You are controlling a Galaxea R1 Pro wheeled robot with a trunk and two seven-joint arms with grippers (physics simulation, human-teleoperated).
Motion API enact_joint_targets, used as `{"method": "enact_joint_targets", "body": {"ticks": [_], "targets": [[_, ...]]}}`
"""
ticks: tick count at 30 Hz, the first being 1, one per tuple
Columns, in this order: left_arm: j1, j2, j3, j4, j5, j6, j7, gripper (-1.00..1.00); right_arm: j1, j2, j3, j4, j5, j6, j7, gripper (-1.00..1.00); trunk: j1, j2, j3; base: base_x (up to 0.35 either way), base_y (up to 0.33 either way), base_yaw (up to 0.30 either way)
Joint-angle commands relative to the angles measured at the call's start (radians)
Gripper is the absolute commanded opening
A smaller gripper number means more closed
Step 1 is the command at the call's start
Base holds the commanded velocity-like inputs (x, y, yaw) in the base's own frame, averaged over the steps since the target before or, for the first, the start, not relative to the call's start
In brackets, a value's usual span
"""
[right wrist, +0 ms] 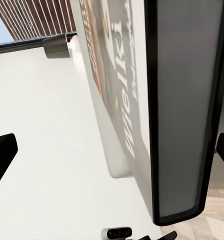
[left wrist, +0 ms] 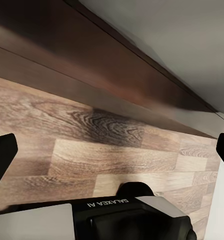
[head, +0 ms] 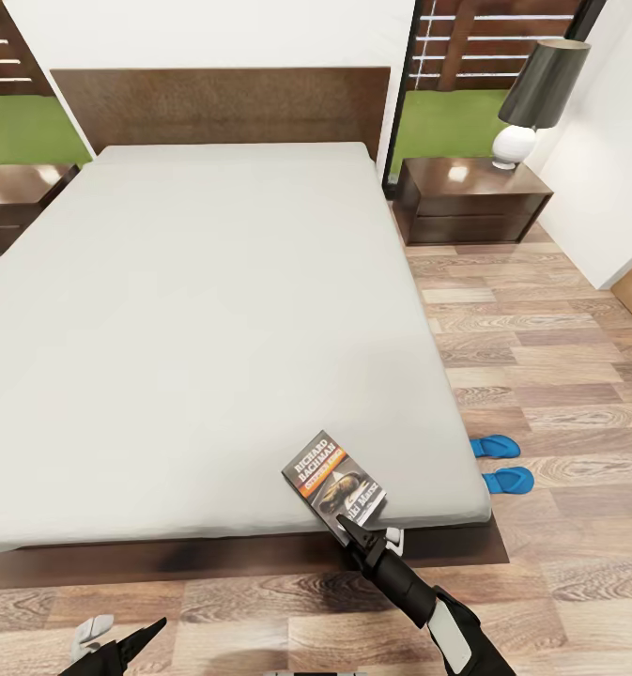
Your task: In the bedroom, move the book from the bed onto either nightstand, and place the two sandals side by side next to the bed.
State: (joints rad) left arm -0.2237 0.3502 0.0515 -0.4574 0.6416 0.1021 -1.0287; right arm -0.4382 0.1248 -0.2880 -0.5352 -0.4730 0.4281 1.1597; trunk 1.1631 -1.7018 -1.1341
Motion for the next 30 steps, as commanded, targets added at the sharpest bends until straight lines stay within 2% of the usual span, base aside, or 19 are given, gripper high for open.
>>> {"method": "enact_joint_targets", "body": {"ticks": [1, 24, 25, 30], "targets": [[0.0, 0.0, 0.001, 0.0, 0.006, 0.01, -0.004, 1.0, 0.0, 0.001, -0.004, 0.0, 0.0, 0.009, 0.003, 1.0, 0.0, 0.0, -0.001, 0.0, 0.0, 0.0], [0.0, 0.0, 0.0, 0.0, 0.006, 0.011, -0.005, 1.0, 0.0, 0.001, -0.002, 0.0, 0.001, 0.011, 0.003, 1.0, 0.0, 0.0, -0.001, 0.0, 0.0, 0.0], [0.0, 0.0, 0.001, 0.0, 0.006, 0.011, -0.005, 1.0, 0.0, 0.001, -0.002, 0.0, 0.001, 0.011, 0.003, -1.0, 0.0, 0.0, -0.001, 0.0, 0.0, 0.0], [0.0, 0.0, 0.001, 0.0, 0.006, 0.011, -0.005, 1.0, 0.0, 0.001, -0.002, 0.0, 0.001, 0.011, 0.003, -1.0, 0.0, 0.0, -0.001, 0.0, 0.0, 0.0]]}}
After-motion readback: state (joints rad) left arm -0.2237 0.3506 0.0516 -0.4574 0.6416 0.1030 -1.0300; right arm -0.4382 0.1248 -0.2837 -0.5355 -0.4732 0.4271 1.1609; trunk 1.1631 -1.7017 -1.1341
